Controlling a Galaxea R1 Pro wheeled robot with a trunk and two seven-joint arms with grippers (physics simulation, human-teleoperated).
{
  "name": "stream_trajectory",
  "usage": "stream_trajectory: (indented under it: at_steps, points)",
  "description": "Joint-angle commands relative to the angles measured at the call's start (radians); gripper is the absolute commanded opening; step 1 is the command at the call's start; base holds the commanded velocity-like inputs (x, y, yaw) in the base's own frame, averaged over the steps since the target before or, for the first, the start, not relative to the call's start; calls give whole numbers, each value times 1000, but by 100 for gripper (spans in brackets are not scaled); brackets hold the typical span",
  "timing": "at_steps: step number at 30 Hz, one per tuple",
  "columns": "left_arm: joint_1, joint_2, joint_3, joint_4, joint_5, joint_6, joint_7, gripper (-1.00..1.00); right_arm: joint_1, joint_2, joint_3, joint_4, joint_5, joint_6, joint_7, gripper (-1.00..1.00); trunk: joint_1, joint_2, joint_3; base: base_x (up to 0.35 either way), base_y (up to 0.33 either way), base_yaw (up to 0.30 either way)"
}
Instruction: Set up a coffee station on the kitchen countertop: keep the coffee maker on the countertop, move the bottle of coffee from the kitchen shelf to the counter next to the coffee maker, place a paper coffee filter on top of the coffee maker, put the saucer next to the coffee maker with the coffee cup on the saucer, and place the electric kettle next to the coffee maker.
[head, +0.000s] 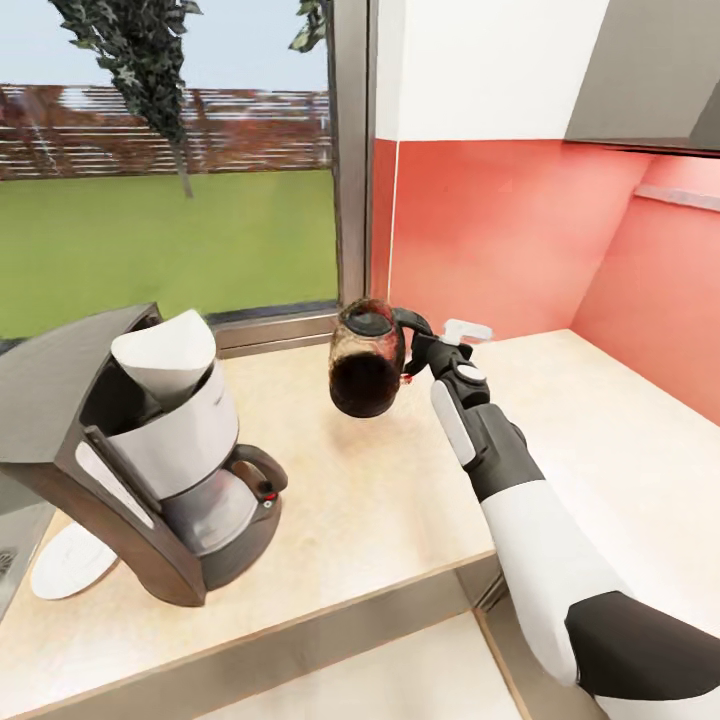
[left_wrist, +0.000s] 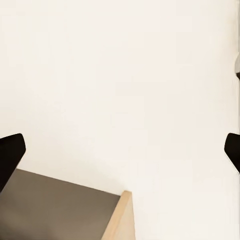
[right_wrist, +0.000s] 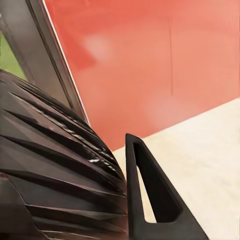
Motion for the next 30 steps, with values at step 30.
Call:
stream_trajectory:
  at_steps: [30]
  points:
    - [0, 0, -9, 1, 5, -5, 3, 100, 19, 0, 4, -2, -7, 4, -8, -100, 1, -2, -2, 64, 0, 37]
